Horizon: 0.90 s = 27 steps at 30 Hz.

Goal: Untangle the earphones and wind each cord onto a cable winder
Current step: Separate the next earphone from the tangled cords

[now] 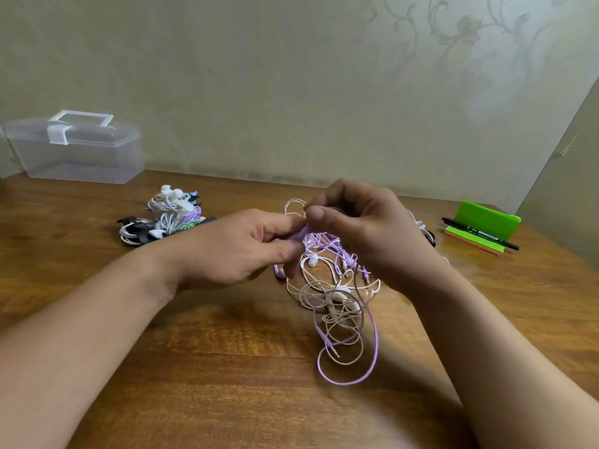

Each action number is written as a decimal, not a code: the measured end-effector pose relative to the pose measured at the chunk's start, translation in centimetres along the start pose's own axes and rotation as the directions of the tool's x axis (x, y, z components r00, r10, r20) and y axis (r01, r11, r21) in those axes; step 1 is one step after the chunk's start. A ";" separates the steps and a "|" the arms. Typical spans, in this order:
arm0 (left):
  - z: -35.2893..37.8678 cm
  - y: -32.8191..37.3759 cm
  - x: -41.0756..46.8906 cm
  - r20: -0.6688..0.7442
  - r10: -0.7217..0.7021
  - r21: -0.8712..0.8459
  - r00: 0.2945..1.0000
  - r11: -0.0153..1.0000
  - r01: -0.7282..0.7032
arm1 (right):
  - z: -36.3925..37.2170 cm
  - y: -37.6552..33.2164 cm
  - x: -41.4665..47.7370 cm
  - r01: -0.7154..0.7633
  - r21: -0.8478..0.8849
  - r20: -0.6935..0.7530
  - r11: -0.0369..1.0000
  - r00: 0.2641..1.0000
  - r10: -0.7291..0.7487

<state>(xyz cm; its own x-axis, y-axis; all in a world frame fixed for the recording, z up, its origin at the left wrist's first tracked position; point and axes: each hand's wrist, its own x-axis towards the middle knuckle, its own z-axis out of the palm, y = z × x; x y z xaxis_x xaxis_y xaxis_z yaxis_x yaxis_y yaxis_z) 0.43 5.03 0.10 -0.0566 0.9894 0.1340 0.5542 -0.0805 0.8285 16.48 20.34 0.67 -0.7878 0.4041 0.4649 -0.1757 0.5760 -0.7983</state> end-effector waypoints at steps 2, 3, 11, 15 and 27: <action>-0.5 0.2 -0.4 0.122 0.021 -0.055 0.992 0.998 -0.015 | -0.1 0.0 0.0 -0.051 0.175 0.021 0.983 0.999 0.048; -0.6 0.4 -0.5 0.172 0.054 -0.111 0.984 0.993 -0.035 | -0.2 0.0 0.2 -0.084 0.244 0.036 0.966 0.996 0.077; -0.4 -0.1 0.5 -0.232 0.079 -0.515 0.970 0.836 -0.191 | 2.1 1.0 -0.1 -0.205 0.241 0.162 0.949 0.972 0.169; 0.1 -0.6 1.2 -0.385 0.040 -0.345 0.922 0.920 -0.184 | 2.3 0.9 -0.1 -0.201 -0.019 0.130 0.979 0.971 0.201; 0.4 -2.2 1.0 -0.311 0.060 0.316 0.948 0.948 0.044 | 0.9 0.3 -0.1 -0.096 -0.451 0.033 0.887 0.992 0.124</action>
<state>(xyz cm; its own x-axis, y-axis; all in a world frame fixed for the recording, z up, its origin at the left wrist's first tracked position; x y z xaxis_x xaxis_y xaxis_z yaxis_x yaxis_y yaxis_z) -0.55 6.23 -1.79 -0.2793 0.8958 0.3458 0.7850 0.0056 0.6195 16.03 19.84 0.06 -0.8225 0.4487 0.3494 0.1862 0.7930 -0.5801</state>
